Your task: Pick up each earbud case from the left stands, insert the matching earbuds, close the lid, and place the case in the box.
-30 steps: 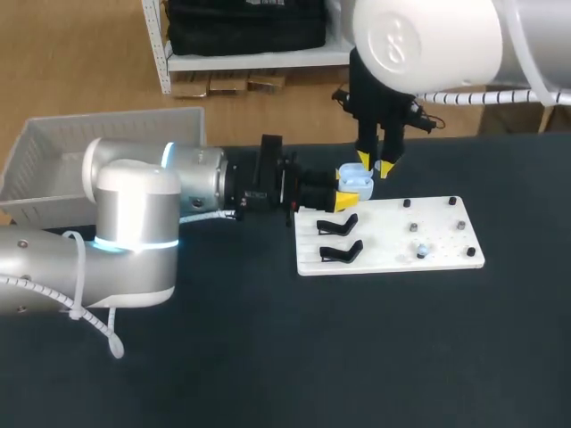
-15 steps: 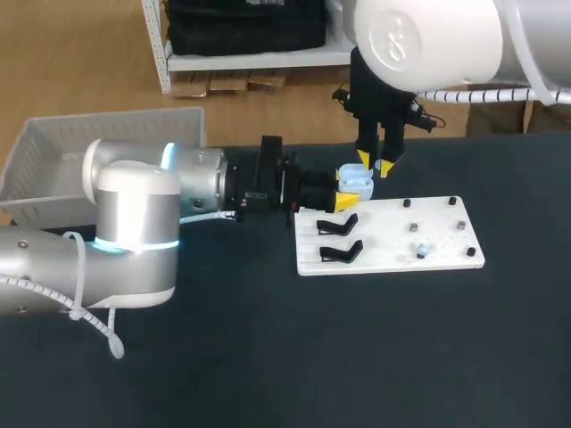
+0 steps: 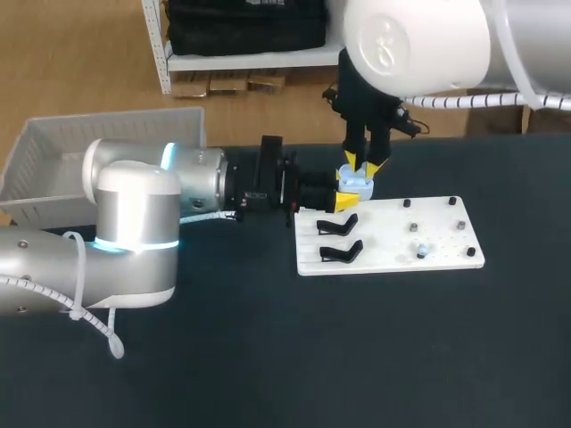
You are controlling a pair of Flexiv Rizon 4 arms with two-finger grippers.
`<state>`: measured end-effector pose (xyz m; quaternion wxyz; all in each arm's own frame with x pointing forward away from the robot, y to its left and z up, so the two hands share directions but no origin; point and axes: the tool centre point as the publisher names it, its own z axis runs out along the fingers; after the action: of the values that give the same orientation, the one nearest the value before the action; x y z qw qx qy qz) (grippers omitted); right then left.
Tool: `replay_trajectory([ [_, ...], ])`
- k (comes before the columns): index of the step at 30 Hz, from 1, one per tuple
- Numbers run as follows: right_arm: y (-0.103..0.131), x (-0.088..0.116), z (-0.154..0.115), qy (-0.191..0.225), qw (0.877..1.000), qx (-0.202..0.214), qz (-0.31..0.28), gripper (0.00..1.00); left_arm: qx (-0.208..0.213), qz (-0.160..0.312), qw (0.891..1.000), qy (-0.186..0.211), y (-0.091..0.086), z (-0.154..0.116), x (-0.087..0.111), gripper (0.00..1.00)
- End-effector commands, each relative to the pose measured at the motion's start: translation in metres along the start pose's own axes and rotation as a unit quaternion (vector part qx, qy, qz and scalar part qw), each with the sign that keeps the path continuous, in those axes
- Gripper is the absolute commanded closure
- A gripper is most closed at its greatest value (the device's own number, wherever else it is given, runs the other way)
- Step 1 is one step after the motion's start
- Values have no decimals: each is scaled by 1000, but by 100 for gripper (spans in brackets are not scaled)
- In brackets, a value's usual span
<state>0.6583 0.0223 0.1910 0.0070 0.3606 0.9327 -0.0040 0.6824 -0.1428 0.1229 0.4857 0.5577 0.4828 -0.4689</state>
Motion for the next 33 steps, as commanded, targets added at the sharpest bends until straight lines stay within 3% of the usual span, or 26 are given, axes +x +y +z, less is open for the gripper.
replay_trajectory([
  [1, 3, 2, 3, -2, 1000, 5, -1, 100, -4, 2, 1000, -2, -1, 1, 1, 100],
  [33, 11, -5, 12, -4, 1000, 0, -6, 100, -4, 2, 1000, -2, -1, 1, 1, 100],
])
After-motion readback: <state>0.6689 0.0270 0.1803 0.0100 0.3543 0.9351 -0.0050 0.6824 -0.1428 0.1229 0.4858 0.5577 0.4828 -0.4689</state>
